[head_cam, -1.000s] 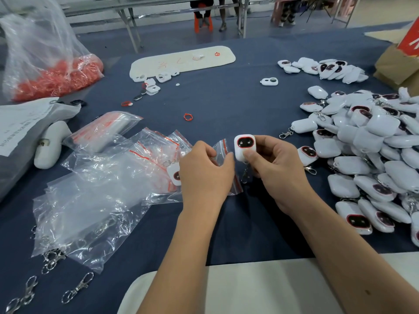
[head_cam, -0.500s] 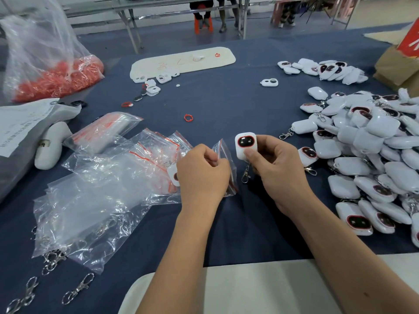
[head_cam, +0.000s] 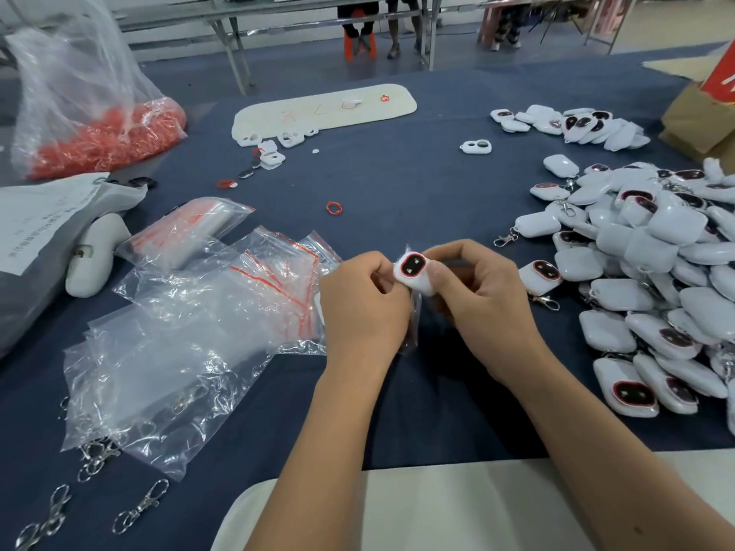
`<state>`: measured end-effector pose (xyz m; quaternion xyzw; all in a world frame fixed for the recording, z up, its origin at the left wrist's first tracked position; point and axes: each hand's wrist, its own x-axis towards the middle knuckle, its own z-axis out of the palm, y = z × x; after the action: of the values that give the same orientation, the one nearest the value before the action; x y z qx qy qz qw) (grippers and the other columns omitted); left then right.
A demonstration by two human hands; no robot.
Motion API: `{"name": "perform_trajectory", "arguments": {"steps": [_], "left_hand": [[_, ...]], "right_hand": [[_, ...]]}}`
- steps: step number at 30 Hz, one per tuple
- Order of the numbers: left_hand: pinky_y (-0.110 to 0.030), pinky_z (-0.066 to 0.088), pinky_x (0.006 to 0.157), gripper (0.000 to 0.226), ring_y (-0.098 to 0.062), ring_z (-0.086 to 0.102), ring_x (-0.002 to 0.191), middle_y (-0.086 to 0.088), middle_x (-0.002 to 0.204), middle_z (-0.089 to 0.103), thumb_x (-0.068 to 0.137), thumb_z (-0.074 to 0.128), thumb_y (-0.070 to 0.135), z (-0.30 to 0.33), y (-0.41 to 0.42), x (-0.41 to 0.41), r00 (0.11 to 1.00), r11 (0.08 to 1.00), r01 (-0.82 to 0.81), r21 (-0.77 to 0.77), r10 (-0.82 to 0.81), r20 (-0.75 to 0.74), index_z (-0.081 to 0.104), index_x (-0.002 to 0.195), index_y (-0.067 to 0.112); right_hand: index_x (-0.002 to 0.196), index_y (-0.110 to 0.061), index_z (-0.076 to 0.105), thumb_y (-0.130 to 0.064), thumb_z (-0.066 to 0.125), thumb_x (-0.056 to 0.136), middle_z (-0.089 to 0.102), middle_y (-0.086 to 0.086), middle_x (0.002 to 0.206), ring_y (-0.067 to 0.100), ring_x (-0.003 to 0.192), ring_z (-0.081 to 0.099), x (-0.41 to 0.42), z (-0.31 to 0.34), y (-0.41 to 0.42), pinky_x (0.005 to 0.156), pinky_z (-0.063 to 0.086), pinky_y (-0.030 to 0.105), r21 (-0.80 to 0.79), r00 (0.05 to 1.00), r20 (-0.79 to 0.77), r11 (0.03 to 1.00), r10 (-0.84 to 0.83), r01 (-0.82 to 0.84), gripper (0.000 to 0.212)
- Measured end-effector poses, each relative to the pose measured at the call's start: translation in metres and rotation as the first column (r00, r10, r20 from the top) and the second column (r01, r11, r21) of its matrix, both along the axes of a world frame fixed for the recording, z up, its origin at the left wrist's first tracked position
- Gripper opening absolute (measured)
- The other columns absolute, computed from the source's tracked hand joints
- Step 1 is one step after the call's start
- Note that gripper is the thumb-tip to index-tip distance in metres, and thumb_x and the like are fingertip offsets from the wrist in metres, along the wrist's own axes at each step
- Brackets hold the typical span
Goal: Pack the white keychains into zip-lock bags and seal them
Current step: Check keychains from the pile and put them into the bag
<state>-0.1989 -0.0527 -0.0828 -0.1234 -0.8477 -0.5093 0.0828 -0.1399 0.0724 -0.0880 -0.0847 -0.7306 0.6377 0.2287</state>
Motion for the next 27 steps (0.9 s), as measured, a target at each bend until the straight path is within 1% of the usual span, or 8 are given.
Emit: {"name": "perform_trajectory", "arguments": {"steps": [2, 4, 8, 13, 17, 21, 24, 27], "left_hand": [[-0.032, 0.042, 0.052, 0.027, -0.012, 0.047, 0.053, 0.001, 0.056, 0.058, 0.085, 0.072, 0.017, 0.001, 0.001, 0.003, 1.000, 1.000, -0.004, 0.003, 0.005, -0.030, 0.058, 0.063, 0.013], [-0.032, 0.042, 0.053, 0.024, -0.015, 0.049, 0.055, 0.002, 0.056, 0.057, 0.085, 0.071, 0.014, 0.002, 0.004, 0.006, 0.999, 1.000, -0.022, -0.015, 0.022, -0.049, 0.059, 0.064, 0.013], [-0.032, 0.046, 0.059, 0.022, -0.014, 0.058, 0.060, 0.005, 0.059, 0.061, 0.087, 0.068, 0.010, 0.004, 0.005, 0.005, 0.994, 0.996, -0.089, -0.002, 0.089, -0.069, 0.062, 0.067, 0.014], [-0.036, 0.051, 0.065, 0.021, -0.014, 0.061, 0.062, 0.005, 0.060, 0.062, 0.087, 0.069, 0.011, 0.007, 0.005, 0.007, 0.993, 0.998, -0.059, -0.006, 0.058, -0.102, 0.063, 0.067, 0.015], [-0.046, 0.050, 0.063, 0.018, -0.020, 0.060, 0.064, 0.003, 0.063, 0.062, 0.087, 0.065, 0.010, 0.007, 0.007, 0.008, 0.975, 0.999, -0.035, 0.004, 0.035, -0.221, 0.062, 0.070, 0.013], [-0.039, 0.047, 0.063, 0.017, -0.017, 0.058, 0.065, 0.004, 0.067, 0.062, 0.088, 0.065, 0.008, 0.011, 0.009, 0.011, 0.953, 0.999, -0.043, 0.014, 0.045, -0.299, 0.061, 0.072, 0.012], [-0.040, 0.049, 0.066, 0.015, -0.018, 0.060, 0.067, 0.003, 0.067, 0.063, 0.088, 0.065, 0.008, 0.011, 0.009, 0.011, 0.964, 0.996, -0.085, 0.040, 0.092, -0.248, 0.061, 0.074, 0.011], [-0.040, 0.048, 0.068, 0.019, -0.020, 0.058, 0.069, 0.004, 0.069, 0.058, 0.088, 0.071, 0.024, 0.012, 0.008, 0.013, 0.974, 0.983, -0.171, 0.063, 0.178, -0.138, 0.056, 0.082, 0.015]], "right_hand": [[0.088, -0.023, 0.076, -0.033, 0.071, 0.086, 0.073, -0.003, 0.068, 0.009, 0.059, 0.059, -0.001, 0.000, -0.002, 0.054, 0.045, 0.031, 0.038, 0.999, 0.027, 0.998, -0.048, 0.047, 0.012], [0.086, -0.022, 0.078, -0.024, 0.072, 0.089, 0.075, 0.003, 0.073, 0.015, 0.062, 0.059, -0.002, 0.001, -0.001, 0.059, 0.046, 0.038, 0.038, 0.995, 0.034, 0.995, -0.096, 0.095, 0.007], [0.083, -0.022, 0.079, -0.011, 0.065, 0.089, 0.075, -0.004, 0.073, 0.016, 0.066, 0.066, 0.000, 0.002, 0.002, 0.062, 0.051, 0.033, 0.171, 0.981, 0.051, 0.969, -0.188, 0.177, 0.019], [0.091, -0.018, 0.076, -0.015, 0.072, 0.092, 0.065, -0.007, 0.062, 0.012, 0.060, 0.060, 0.001, -0.001, -0.006, 0.060, 0.048, 0.025, 0.429, 0.989, 0.013, 0.894, -0.150, 0.130, 0.005], [0.094, -0.017, 0.071, -0.021, 0.077, 0.094, 0.071, -0.007, 0.076, 0.013, 0.071, 0.068, 0.002, 0.001, -0.004, 0.069, 0.057, 0.034, 0.336, 0.988, -0.057, 0.929, -0.145, 0.156, 0.007], [0.101, -0.018, 0.078, -0.005, 0.067, 0.100, 0.078, -0.008, 0.083, 0.012, 0.071, 0.073, 0.004, 0.002, -0.002, 0.067, 0.057, 0.029, 0.251, 0.998, -0.038, 0.968, 0.045, -0.034, 0.017], [0.109, -0.016, 0.078, 0.001, 0.065, 0.098, 0.079, -0.007, 0.088, 0.008, 0.071, 0.074, 0.003, 0.000, -0.002, 0.067, 0.053, 0.022, 0.202, 0.990, 0.044, 0.970, 0.132, -0.138, 0.024], [0.107, -0.017, 0.077, -0.003, 0.069, 0.095, 0.080, -0.009, 0.090, 0.004, 0.076, 0.075, 0.000, -0.001, -0.005, 0.067, 0.053, 0.020, 0.244, 0.993, 0.105, 0.967, 0.050, -0.075, 0.021]]}}
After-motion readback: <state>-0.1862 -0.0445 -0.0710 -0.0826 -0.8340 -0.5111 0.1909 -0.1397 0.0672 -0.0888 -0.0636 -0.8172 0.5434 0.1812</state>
